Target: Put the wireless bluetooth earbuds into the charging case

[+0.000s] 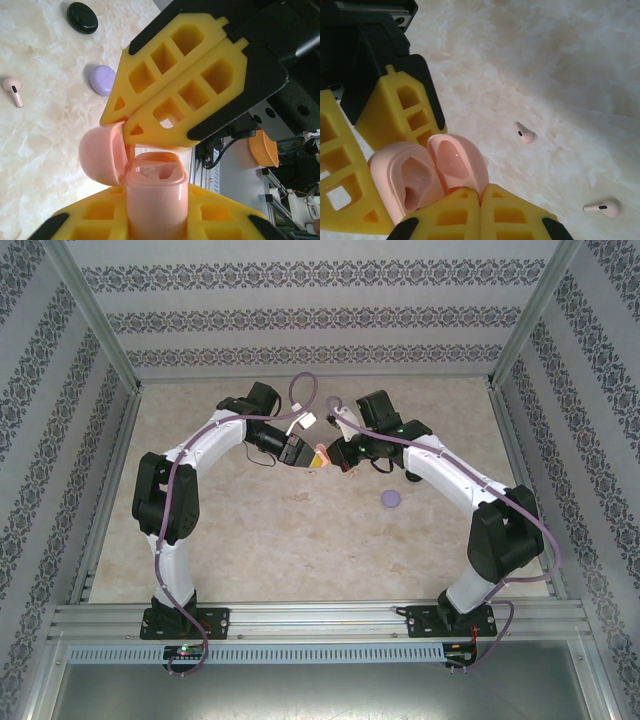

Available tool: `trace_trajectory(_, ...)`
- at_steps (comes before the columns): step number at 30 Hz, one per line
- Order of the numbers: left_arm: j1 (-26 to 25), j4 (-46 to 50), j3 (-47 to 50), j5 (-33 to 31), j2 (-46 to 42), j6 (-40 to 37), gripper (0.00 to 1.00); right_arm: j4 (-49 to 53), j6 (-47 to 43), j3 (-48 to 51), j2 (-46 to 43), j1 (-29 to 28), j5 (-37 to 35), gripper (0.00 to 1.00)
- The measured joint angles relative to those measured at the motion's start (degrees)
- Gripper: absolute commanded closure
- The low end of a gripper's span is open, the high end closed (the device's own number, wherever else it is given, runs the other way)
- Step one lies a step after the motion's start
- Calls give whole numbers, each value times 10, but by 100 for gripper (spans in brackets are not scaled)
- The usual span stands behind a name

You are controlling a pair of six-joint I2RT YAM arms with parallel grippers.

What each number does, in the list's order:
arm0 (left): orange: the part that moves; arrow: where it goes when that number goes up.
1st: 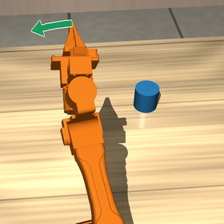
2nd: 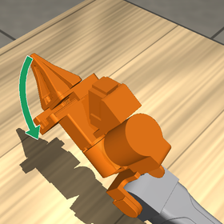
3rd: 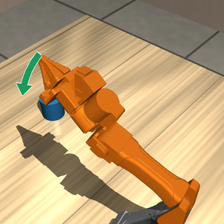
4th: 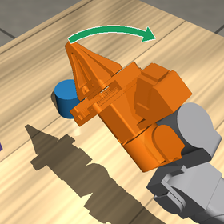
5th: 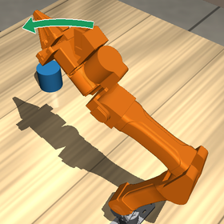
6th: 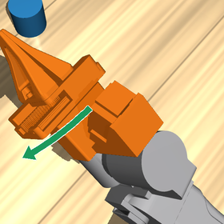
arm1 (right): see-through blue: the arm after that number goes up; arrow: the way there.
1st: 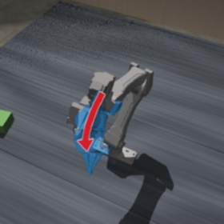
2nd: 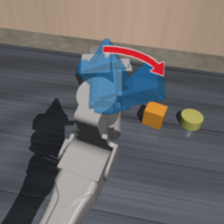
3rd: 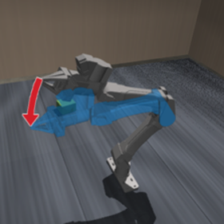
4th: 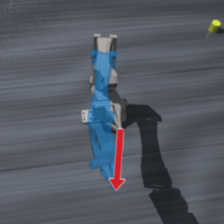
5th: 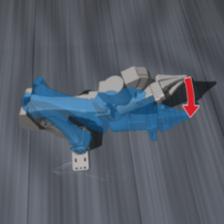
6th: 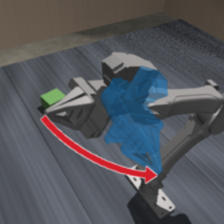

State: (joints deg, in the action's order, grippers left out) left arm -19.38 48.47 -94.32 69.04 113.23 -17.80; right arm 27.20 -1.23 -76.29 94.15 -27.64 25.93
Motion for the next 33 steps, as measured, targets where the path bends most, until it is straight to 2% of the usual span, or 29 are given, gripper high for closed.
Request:
trace_trajectory(1, 0, 0, 0, 0, 0, 0, 90, 0, 0, 0, 0, 0, 0, 99)
trace_trajectory(2, 0, -1, 1, 0, 0, 1, 93, 0, 3, 0, 0, 0, 0, 92)
trace_trajectory(4, 0, -9, 5, 3, 0, 3, 96, 0, 10, 0, 0, 0, -2, 73)
trace_trajectory(6, 4, -23, 17, 9, -3, 12, 99, 2, 20, 0, -2, 4, -14, 61)
trace_trajectory(9, 10, -71, 51, 9, -13, 39, 100, -4, 44, 0, -15, 13, -12, 49)
trace_trajectory(13, 33, -141, 104, 1, -50, 83, 100, -19, 76, 16, -68, 33, -4, 41)
trace_trajectory(17, 59, -213, 151, -20, -110, 127, 100, -21, 117, 26, -118, 54, -9, 37)
trace_trajectory(20, 68, -271, 179, -48, -162, 158, 100, -19, 154, 26, -122, 54, -26, 37)
trace_trajectory(26, 68, -379, 233, -123, -233, 210, 100, 6, 228, 25, -71, 22, -86, 37)
trace_trajectory(33, 68, -519, 320, -257, -300, 256, 100, 16, 330, 15, 25, -7, -135, 37)
